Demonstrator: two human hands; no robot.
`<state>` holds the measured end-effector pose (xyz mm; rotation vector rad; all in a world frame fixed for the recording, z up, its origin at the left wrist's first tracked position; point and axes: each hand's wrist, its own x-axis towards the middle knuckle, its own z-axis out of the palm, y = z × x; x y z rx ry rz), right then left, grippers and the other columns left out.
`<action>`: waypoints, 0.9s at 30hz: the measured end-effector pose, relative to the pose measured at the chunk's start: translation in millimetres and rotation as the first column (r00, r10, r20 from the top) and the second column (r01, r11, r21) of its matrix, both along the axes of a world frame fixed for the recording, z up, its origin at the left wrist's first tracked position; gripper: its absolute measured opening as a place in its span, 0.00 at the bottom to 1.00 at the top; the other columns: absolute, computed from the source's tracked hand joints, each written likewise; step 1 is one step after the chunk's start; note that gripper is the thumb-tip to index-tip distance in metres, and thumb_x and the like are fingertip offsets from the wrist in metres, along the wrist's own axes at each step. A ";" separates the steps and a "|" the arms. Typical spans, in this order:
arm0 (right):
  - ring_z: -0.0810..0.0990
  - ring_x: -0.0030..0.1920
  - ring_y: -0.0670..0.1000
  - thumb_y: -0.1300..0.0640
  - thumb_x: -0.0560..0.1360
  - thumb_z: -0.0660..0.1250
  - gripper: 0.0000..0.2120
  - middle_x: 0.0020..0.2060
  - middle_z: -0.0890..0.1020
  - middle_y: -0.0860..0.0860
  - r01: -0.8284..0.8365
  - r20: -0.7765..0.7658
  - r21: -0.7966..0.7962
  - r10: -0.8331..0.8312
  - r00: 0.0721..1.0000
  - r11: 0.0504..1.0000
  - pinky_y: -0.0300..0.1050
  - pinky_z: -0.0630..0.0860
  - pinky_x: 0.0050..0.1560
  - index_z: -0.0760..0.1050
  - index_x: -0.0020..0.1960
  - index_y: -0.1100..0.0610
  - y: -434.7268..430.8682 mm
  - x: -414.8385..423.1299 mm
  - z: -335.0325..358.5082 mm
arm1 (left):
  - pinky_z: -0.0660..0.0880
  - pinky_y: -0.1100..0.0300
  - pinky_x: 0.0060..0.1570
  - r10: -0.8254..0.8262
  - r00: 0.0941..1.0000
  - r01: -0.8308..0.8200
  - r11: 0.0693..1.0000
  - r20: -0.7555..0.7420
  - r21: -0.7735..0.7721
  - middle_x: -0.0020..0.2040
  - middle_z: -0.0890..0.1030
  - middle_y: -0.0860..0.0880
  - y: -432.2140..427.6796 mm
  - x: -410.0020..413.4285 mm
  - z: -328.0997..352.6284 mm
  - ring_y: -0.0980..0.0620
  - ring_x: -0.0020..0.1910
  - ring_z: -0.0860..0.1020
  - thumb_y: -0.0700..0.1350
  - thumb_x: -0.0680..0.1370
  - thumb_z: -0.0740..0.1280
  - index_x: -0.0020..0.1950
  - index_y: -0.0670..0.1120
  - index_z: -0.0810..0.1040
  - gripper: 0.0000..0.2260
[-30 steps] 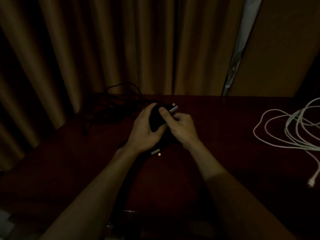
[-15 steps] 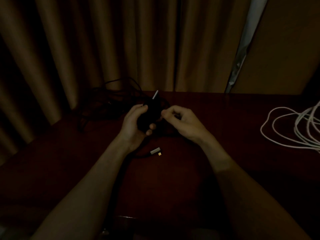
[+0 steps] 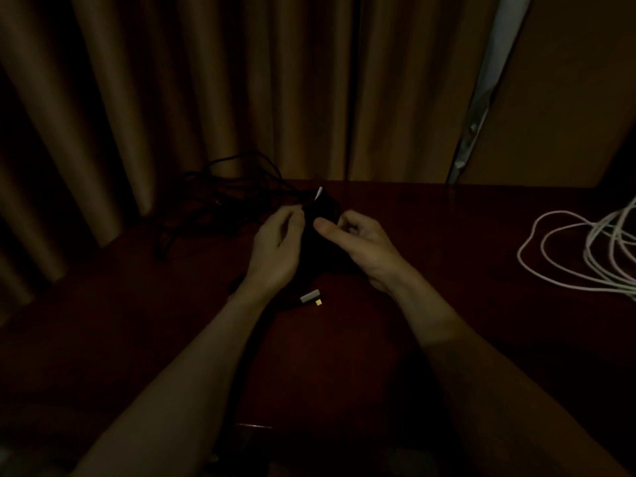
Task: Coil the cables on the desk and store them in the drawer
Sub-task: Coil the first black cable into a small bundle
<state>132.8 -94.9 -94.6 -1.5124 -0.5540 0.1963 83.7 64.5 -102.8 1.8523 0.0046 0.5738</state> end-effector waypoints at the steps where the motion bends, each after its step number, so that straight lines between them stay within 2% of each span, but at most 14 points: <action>1: 0.84 0.38 0.46 0.51 0.76 0.76 0.16 0.37 0.83 0.48 0.034 0.010 -0.001 -0.034 0.999 0.999 0.40 0.78 0.35 0.71 0.40 0.56 1.3 1.1 -1.7 | 0.78 0.65 0.50 0.027 0.997 -0.032 0.997 0.068 0.073 0.54 0.82 0.55 2.2 0.5 -2.1 0.62 0.52 0.82 0.46 0.88 0.58 0.65 0.47 0.79 0.12; 4: 0.81 0.35 0.47 0.49 0.75 0.77 0.19 0.34 0.81 0.48 0.089 0.046 -0.004 -0.089 0.995 0.996 0.43 0.76 0.34 0.69 0.37 0.53 4.8 0.1 -2.4 | 0.77 0.71 0.53 -0.092 0.994 0.083 0.987 0.061 0.136 0.59 0.80 0.60 -1.3 -6.1 -2.0 0.67 0.56 0.79 0.40 0.84 0.63 0.72 0.53 0.74 0.17; 6: 0.82 0.37 0.48 0.48 0.74 0.77 0.20 0.35 0.81 0.48 0.091 0.082 -0.041 -0.088 0.993 0.995 0.45 0.77 0.37 0.68 0.37 0.53 5.9 -0.5 -3.1 | 0.78 0.68 0.53 -0.161 0.985 0.141 0.961 0.067 0.238 0.58 0.79 0.60 -5.3 -9.6 -2.7 0.65 0.56 0.80 0.40 0.80 0.69 0.69 0.61 0.70 0.24; 8: 0.82 0.38 0.46 0.49 0.75 0.77 0.18 0.34 0.81 0.46 0.082 0.118 -0.076 -0.073 0.990 0.994 0.43 0.77 0.38 0.70 0.38 0.55 6.4 -1.8 -3.1 | 0.79 0.67 0.53 -0.150 0.984 0.115 0.950 0.101 0.292 0.58 0.79 0.60 -3.9 -7.2 -5.0 0.64 0.55 0.80 0.42 0.79 0.72 0.66 0.63 0.68 0.23; 11: 0.82 0.41 0.51 0.51 0.77 0.76 0.17 0.40 0.82 0.54 0.049 0.146 -0.094 -0.035 0.989 0.994 0.49 0.78 0.42 0.73 0.43 0.62 2.8 -0.9 -2.7 | 0.78 0.67 0.50 -0.135 0.989 0.123 0.977 0.057 0.173 0.57 0.81 0.57 -0.9 -4.7 -3.7 0.63 0.54 0.82 0.46 0.81 0.72 0.67 0.55 0.72 0.17; 13: 0.83 0.42 0.51 0.52 0.78 0.74 0.17 0.41 0.83 0.55 0.031 0.146 -0.109 -0.015 0.989 0.994 0.49 0.79 0.43 0.76 0.48 0.67 -2.5 0.5 -0.7 | 0.79 0.67 0.49 -0.152 0.988 0.151 0.987 0.013 0.048 0.57 0.82 0.54 1.2 -4.9 -1.2 0.61 0.54 0.83 0.46 0.81 0.72 0.69 0.47 0.74 0.18; 18: 0.85 0.54 0.58 0.52 0.80 0.71 0.10 0.51 0.86 0.58 -0.011 0.159 -0.180 0.040 0.986 0.984 0.55 0.82 0.57 0.82 0.54 0.59 -9.6 2.2 2.7 | 0.82 0.57 0.51 -0.185 0.978 0.156 0.956 -0.099 -0.249 0.56 0.85 0.46 8.2 -6.8 3.0 0.48 0.54 0.86 0.47 0.82 0.70 0.65 0.45 0.79 0.13; 20: 0.85 0.47 0.54 0.51 0.81 0.70 0.09 0.45 0.86 0.53 -0.024 0.160 -0.190 0.055 0.986 0.982 0.50 0.82 0.49 0.81 0.54 0.57 -11.5 2.3 3.7 | 0.81 0.55 0.47 -0.227 0.967 0.180 0.930 -0.118 -0.320 0.52 0.86 0.47 8.5 -6.8 4.2 0.48 0.48 0.86 0.48 0.82 0.69 0.62 0.44 0.80 0.11; 22: 0.81 0.40 0.47 0.51 0.82 0.68 0.07 0.38 0.84 0.46 -0.045 0.142 -0.183 0.071 0.987 0.982 0.41 0.75 0.38 0.81 0.52 0.54 -12.7 0.4 5.0 | 0.77 0.55 0.44 -0.246 0.961 0.179 0.904 -0.130 -0.389 0.46 0.86 0.48 7.7 -6.5 6.7 0.51 0.42 0.84 0.48 0.83 0.67 0.59 0.43 0.81 0.10; 25: 0.79 0.37 0.44 0.52 0.82 0.67 0.04 0.38 0.84 0.44 -0.073 0.107 -0.165 0.092 0.990 0.984 0.37 0.70 0.35 0.79 0.51 0.51 -14.5 -0.5 6.9 | 0.72 0.54 0.42 -0.269 0.950 0.174 0.875 -0.156 -0.452 0.40 0.84 0.48 9.5 -5.7 9.0 0.53 0.36 0.82 0.48 0.83 0.63 0.60 0.40 0.80 0.14; 27: 0.79 0.36 0.44 0.51 0.81 0.68 0.05 0.39 0.84 0.45 -0.088 0.091 -0.151 0.102 0.991 0.985 0.38 0.70 0.34 0.79 0.52 0.52 -15.2 0.0 7.6 | 0.72 0.56 0.40 -0.355 0.922 0.243 0.842 -0.154 -0.482 0.43 0.84 0.46 11.1 -5.8 9.1 0.52 0.36 0.81 0.53 0.79 0.63 0.63 0.39 0.78 0.21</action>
